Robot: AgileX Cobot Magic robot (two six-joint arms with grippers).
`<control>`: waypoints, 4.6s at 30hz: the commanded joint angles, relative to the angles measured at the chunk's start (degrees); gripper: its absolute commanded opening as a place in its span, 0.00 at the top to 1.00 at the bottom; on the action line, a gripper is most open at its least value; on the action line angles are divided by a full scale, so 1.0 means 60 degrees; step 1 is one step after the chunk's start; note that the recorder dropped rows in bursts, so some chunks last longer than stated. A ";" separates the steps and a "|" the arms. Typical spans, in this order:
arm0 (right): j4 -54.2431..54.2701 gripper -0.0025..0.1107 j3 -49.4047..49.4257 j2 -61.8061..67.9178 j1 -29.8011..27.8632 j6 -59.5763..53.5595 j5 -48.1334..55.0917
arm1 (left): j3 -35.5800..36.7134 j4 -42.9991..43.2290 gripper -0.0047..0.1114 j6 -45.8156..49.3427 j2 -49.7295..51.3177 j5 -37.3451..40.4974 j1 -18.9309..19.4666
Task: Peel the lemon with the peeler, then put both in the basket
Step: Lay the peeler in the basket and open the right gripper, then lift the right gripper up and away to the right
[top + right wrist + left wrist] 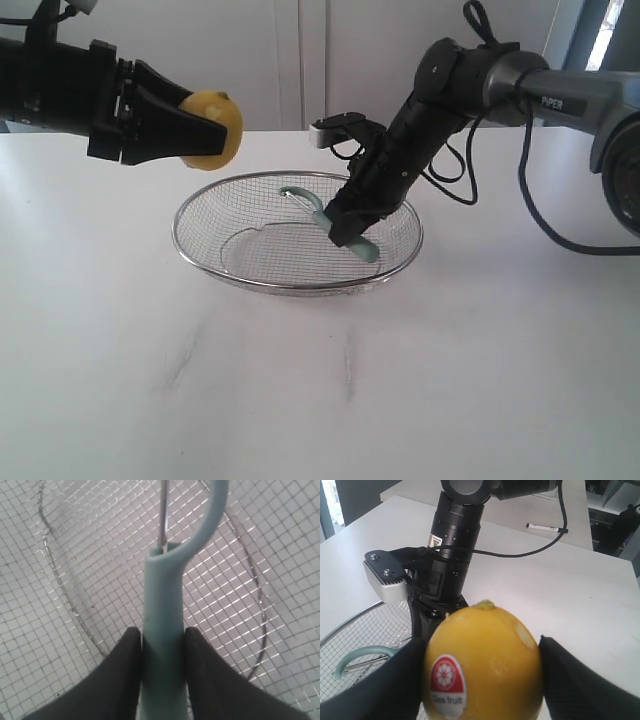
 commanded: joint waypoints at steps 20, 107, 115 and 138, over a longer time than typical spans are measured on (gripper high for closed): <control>-0.0374 0.98 -0.0037 0.0389 -0.0042 -0.0127 -0.0988 | -0.0015 -0.0144 0.96 -0.0023 -0.0066 -0.0189 -0.0029; -0.2596 0.98 0.0077 -0.2234 -0.0820 0.7204 0.1269 | -0.0015 0.0435 0.96 -0.0633 -0.0066 -0.0216 -0.0029; -0.2441 0.98 0.0097 -0.2334 -0.1623 0.7623 0.1269 | -0.0015 0.0435 0.96 -0.0633 -0.0066 -0.0216 -0.0029; -0.2501 0.98 0.2561 -0.3365 -0.2919 0.7723 0.1269 | -0.0015 0.0451 0.96 -0.0568 -0.0066 -0.0254 -0.0029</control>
